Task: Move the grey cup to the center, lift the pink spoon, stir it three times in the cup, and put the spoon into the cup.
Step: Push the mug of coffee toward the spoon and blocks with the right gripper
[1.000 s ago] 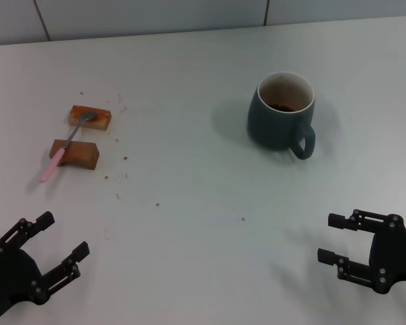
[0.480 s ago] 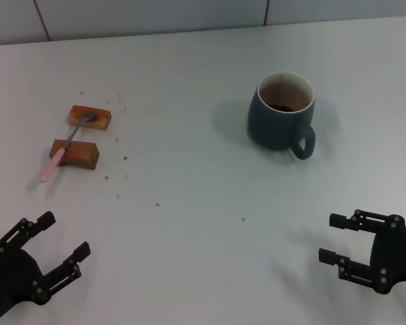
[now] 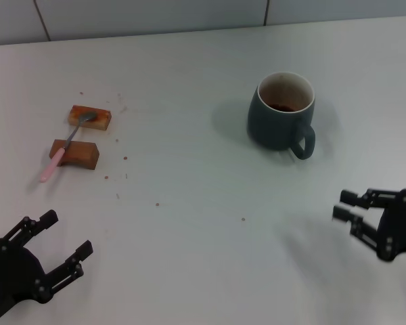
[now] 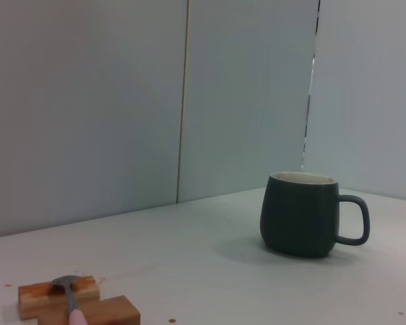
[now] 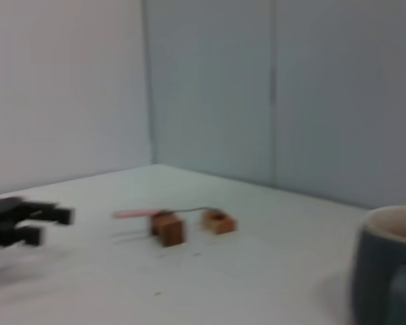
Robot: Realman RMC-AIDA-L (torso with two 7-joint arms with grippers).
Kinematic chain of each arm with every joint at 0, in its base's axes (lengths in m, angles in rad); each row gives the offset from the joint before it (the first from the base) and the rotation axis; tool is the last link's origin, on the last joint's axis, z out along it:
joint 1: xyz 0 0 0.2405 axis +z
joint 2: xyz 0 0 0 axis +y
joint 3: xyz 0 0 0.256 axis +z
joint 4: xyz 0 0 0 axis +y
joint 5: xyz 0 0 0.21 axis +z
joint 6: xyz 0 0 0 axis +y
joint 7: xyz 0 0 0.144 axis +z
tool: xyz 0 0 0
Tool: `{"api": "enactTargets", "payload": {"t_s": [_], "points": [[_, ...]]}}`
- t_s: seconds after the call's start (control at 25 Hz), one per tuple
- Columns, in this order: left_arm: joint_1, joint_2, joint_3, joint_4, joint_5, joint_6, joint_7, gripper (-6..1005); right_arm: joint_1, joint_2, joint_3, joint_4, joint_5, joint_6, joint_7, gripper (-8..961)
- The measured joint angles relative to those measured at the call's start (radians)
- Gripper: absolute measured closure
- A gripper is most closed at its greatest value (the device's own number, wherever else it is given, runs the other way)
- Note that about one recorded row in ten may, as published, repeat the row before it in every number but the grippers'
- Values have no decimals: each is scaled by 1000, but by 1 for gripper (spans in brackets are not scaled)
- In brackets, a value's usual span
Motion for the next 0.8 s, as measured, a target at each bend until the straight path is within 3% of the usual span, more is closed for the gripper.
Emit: {"api": "enactTargets", "payload": {"t_s": [0.44,0.8], "points": [[-2,0,-1,0,-6,1,0,187,24,0,27,89,405,168,-254,861],[-8,0,0,0,-7,2,0,187,156,-2,10,122,425,420,-413,918]]}}
